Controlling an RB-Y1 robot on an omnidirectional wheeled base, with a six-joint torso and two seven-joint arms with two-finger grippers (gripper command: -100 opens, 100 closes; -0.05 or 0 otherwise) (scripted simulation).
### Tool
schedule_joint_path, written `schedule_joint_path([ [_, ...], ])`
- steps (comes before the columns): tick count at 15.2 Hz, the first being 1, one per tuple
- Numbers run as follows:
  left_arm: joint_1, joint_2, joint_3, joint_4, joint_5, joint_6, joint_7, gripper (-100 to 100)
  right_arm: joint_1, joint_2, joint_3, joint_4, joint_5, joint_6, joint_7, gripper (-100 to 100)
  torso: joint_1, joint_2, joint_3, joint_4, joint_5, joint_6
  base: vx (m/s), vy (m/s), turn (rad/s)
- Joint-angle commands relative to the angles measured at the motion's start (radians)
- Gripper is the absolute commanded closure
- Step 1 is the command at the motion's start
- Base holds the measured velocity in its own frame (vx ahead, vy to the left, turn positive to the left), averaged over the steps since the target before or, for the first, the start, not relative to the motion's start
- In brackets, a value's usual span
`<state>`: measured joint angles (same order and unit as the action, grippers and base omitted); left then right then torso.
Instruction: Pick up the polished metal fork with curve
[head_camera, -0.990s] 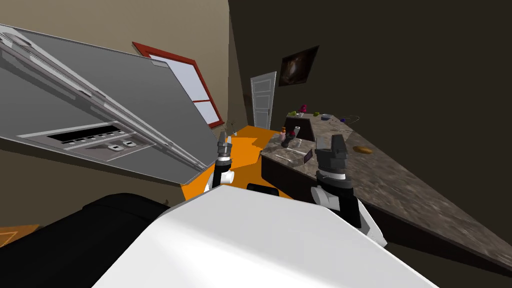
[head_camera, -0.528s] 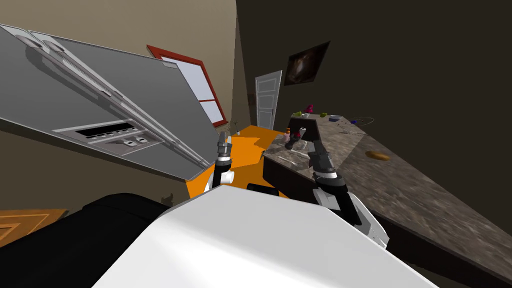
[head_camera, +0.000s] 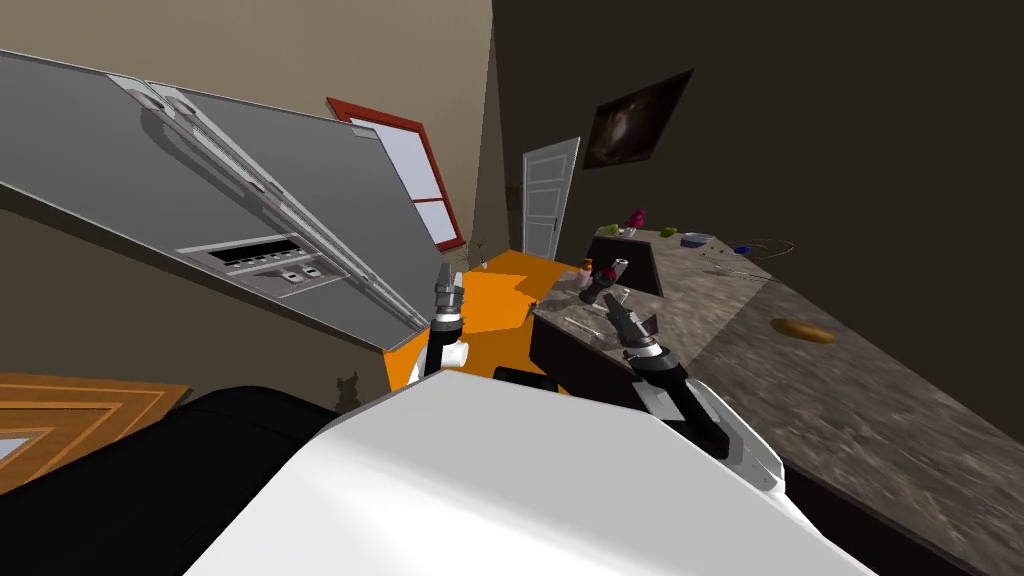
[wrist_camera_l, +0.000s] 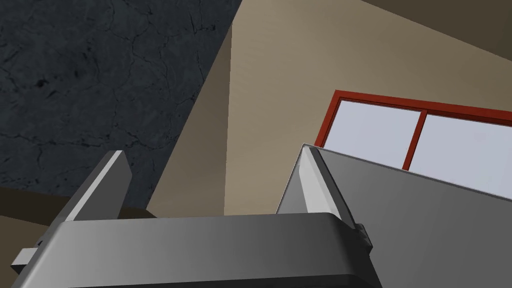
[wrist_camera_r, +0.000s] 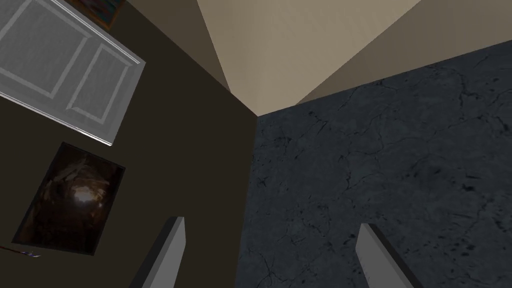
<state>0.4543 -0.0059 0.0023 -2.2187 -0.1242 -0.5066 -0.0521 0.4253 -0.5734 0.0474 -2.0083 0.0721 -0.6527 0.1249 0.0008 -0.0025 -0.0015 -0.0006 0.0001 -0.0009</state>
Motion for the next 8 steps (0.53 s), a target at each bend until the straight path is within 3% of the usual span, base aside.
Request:
schedule_joint_path([
  [1, 0.0, 0.0, 0.0, 0.0, 0.0, 0.0, 0.0, 0, 0.003, -0.05, 0.009, 0.025, 0.014, -0.004, 0.0, -100, 0.0, 0.0, 0.0, 0.0, 0.0, 0.0, 0.027, 0.012, 0.158],
  [2, 0.0, 0.0, 0.0, 0.0, 0.0, 0.0, 0.0, 0, 0.003, -0.054, 0.009, 0.025, 0.014, -0.004, 0.0, -100, 0.0, 0.0, 0.0, 0.0, 0.0, 0.001, 0.021, 0.007, 0.028],
  [3, 0.0, 0.0, 0.0, 0.0, 0.0, 0.0, 0.0, 0, -0.001, -0.088, 0.024, 0.066, 0.034, -0.009, 0.0, -100, 0.0, 0.0, 0.0, 0.0, 0.0, 0.001, 0.025, 0.015, 0.13],
  [5, 0.0, 0.0, 0.0, 0.0, 0.0, 0.0, 0.0, 0, -0.001, -0.106, 0.024, 0.066, 0.034, -0.009, 0.0, -100, 0.0, 0.0, 0.0, 0.0, 0.0, 0.001, 0.021, 0.008, 0.1],
  [6, 0.0, 0.0, 0.0, 0.0, 0.0, 0.0, 0.0, 0, -0.006, -0.142, 0.04, 0.106, 0.054, -0.013, 0.0, -100, 0.0, 0.001, 0.0, 0.0, 0.0, 0.001, 0.017, 0.01, 0.159],
  [8, 0.0, 0.0, 0.0, 0.0, 0.0, 0.0, 0.0, 0, -0.01, -0.184, 0.056, 0.134, 0.074, -0.019, 0.001, -100, 0.0, 0.001, 0.0, 0.0, 0.0, 0.001, 0.021, 0.013, 0.183],
])
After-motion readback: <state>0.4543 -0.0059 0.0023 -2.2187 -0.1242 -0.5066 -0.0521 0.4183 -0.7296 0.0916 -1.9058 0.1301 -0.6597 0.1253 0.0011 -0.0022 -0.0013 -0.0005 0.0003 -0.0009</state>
